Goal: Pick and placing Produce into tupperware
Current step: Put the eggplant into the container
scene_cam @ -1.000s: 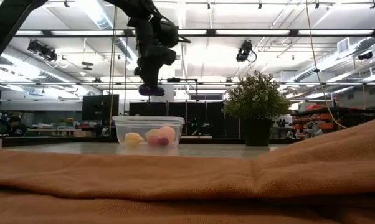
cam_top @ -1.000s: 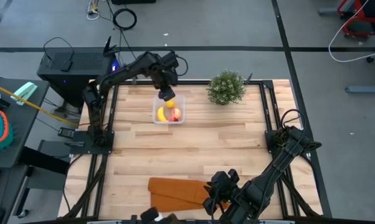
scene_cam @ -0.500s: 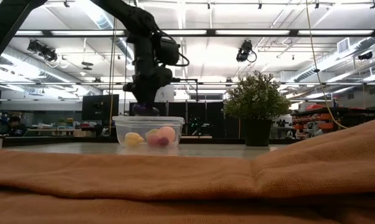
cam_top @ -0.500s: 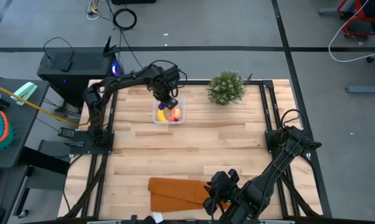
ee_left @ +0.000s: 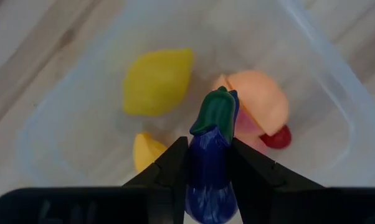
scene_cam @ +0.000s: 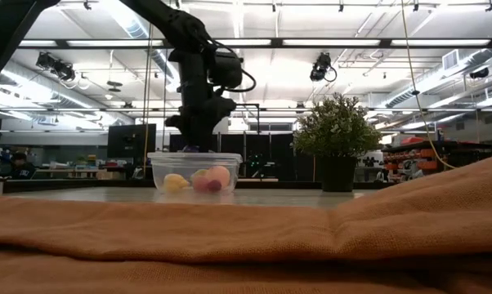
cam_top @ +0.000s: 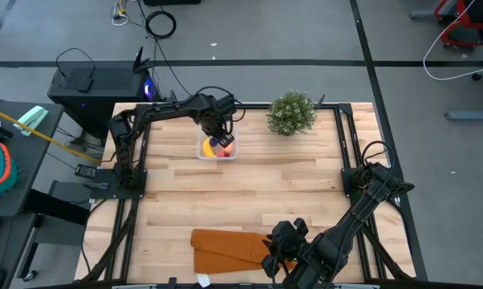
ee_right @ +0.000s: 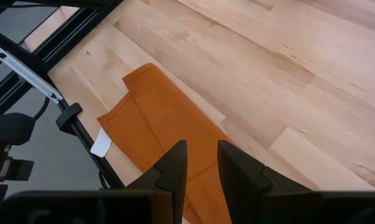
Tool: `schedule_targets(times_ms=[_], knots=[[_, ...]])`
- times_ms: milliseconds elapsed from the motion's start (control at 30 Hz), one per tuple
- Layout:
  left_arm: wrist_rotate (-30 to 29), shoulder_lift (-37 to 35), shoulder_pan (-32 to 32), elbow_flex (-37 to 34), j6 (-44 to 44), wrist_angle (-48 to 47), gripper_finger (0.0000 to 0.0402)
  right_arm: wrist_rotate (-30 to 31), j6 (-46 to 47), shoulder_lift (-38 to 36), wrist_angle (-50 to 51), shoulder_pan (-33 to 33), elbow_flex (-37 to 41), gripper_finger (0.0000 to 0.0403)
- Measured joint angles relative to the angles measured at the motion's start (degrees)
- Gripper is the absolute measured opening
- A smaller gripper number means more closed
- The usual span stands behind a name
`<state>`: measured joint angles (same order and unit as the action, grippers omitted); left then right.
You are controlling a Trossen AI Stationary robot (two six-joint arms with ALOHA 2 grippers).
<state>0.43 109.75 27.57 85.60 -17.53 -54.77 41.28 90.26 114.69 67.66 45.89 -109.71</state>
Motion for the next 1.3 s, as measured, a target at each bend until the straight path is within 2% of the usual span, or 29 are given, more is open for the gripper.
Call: schedule_targets(times_ms=[333,700,1000,1300], knots=[[-0.43,0.00,-0.03,0.00,-5.40,2.21,0.0107,0.00,0.02,0.00,0.00,0.00,0.00,0.0095],[-0.80,-0.01,0.82,-0.21,-4.11,1.30,0.0103,0.02,0.20,0.00,0.00,0.00,0.00,0.0095],[-0.69,-0.02,1.25,-7.89,-3.67,3.91,0.0105,0.02,0.09,0.01,0.00,0.00,0.00,0.0095],[-0.84,-0.02,1.07,-8.37,-3.27,6.39,0.0109,0.02,-0.20,0.01,0.00,0.00,0.00,0.0095]])
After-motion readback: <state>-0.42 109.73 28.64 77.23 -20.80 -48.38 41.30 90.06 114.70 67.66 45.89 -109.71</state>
